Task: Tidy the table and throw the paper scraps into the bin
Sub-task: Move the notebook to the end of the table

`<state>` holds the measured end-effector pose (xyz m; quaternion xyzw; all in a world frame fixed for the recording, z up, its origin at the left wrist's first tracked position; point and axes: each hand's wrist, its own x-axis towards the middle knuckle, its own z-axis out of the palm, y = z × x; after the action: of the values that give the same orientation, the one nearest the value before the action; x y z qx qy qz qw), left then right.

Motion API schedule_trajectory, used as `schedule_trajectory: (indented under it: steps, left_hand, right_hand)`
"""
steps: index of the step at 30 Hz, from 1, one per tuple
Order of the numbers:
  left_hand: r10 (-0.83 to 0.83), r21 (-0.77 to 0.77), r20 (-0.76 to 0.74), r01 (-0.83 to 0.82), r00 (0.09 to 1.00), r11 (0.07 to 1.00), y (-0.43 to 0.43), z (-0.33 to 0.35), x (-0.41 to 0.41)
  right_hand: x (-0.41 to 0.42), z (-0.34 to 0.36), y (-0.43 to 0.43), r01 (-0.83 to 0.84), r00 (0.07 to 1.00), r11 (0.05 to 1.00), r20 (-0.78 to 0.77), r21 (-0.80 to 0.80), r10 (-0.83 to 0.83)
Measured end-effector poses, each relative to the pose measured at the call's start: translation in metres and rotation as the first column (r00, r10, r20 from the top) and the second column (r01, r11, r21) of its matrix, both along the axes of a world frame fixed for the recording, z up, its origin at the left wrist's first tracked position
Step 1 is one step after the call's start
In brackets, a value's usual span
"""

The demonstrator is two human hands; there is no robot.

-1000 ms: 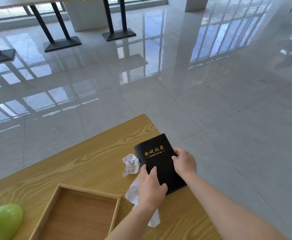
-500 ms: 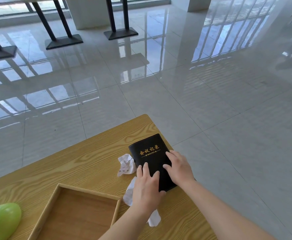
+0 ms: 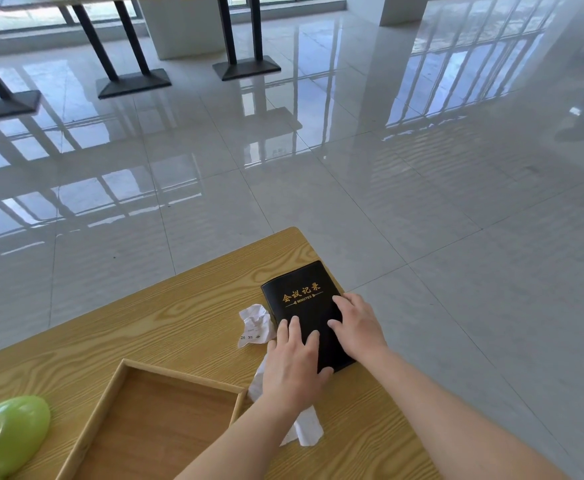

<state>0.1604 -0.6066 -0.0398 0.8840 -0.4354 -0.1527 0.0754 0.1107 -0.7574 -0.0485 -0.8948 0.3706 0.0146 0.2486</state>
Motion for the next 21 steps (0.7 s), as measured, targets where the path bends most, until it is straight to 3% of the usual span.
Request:
schedule_trajectory:
  steps: [11,21]
  left_hand:
    - [0.085,-0.085,0.188,-0.07,0.978,0.994,0.047,0.035,0.022]
    - [0.299,-0.113,0.242,-0.279,0.923,0.954,0.151,0.072,0.034]
  right_hand:
    - [-0.009,0.041,0.028,-0.141,0.984,0.972,0.078,-0.19,0.158]
    - [0.018,0.077,0.112,-0.381,0.905,0.904,0.119,-0.196,0.407]
